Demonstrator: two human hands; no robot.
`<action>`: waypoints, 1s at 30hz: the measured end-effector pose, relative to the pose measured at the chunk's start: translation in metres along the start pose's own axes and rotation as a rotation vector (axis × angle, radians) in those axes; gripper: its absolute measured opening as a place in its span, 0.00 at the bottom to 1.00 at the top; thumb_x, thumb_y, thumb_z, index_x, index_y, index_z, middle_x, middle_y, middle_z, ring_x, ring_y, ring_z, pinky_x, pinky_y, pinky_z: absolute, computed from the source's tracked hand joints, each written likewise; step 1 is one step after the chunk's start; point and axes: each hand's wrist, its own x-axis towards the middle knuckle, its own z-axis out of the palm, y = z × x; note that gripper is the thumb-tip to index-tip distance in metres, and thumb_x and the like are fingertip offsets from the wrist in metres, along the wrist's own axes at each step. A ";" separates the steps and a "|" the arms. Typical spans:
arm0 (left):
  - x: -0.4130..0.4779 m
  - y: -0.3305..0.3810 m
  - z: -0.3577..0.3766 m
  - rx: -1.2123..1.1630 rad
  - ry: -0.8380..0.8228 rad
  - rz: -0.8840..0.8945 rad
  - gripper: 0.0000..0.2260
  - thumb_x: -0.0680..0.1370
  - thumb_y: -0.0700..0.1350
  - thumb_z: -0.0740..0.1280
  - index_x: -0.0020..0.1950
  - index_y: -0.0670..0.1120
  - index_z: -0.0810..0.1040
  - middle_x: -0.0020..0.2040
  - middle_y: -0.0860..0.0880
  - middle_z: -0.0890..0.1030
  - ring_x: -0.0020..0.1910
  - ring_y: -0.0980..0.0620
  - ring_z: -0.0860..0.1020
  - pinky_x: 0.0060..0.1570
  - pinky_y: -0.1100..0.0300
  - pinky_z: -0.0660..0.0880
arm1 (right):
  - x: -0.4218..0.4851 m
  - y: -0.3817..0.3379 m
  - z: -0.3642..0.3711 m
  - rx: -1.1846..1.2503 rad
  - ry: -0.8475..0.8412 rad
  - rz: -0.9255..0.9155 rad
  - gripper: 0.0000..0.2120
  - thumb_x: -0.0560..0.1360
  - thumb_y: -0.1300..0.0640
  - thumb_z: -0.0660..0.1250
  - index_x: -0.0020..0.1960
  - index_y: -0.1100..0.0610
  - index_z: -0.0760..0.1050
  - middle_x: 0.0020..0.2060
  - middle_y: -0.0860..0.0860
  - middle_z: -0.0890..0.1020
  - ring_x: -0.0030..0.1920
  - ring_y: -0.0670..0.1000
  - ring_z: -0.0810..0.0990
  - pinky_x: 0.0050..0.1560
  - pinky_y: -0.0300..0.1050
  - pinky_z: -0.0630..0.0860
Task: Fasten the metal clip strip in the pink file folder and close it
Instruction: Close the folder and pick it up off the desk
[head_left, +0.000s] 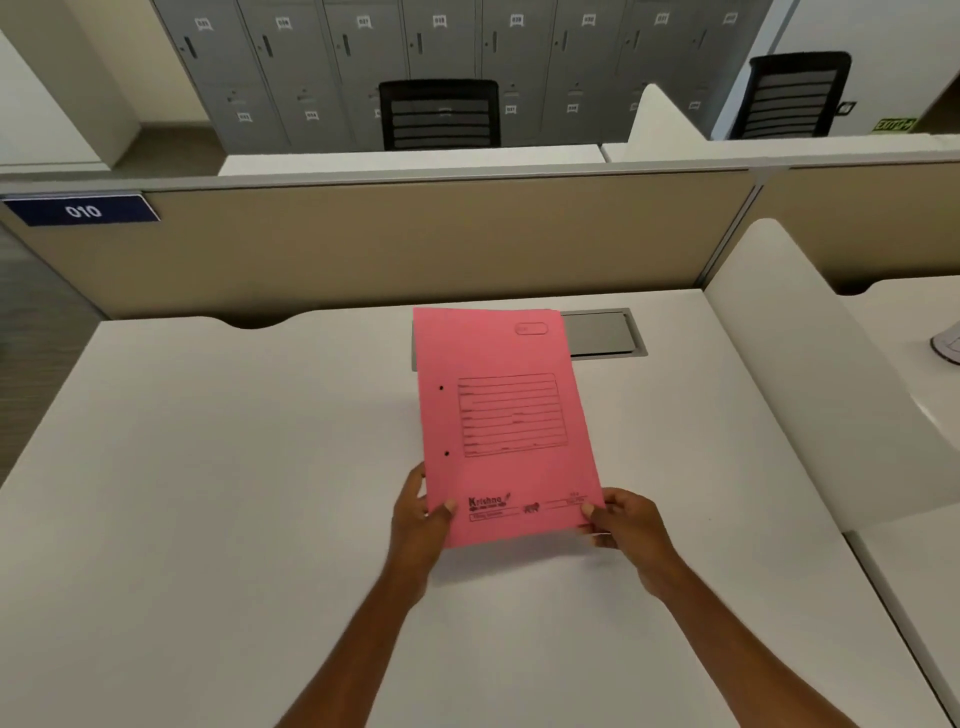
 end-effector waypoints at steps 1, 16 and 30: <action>0.008 0.006 -0.012 0.008 -0.006 0.007 0.26 0.82 0.38 0.73 0.75 0.57 0.72 0.58 0.50 0.89 0.50 0.53 0.90 0.43 0.59 0.87 | 0.004 -0.007 0.007 0.053 -0.026 -0.002 0.10 0.80 0.62 0.74 0.60 0.63 0.84 0.48 0.61 0.90 0.44 0.56 0.90 0.44 0.46 0.87; 0.107 0.038 -0.159 -0.221 0.020 -0.130 0.29 0.82 0.34 0.71 0.80 0.54 0.71 0.63 0.41 0.88 0.58 0.36 0.89 0.50 0.45 0.89 | 0.075 -0.090 0.180 0.288 -0.070 0.097 0.07 0.77 0.66 0.77 0.55 0.64 0.86 0.46 0.59 0.91 0.42 0.59 0.90 0.47 0.47 0.89; 0.166 0.028 -0.195 -0.146 0.346 -0.059 0.26 0.83 0.31 0.68 0.81 0.45 0.71 0.65 0.38 0.85 0.59 0.33 0.86 0.42 0.54 0.89 | 0.121 -0.112 0.269 0.218 -0.063 0.142 0.07 0.77 0.66 0.76 0.54 0.68 0.84 0.49 0.61 0.90 0.48 0.63 0.91 0.51 0.52 0.89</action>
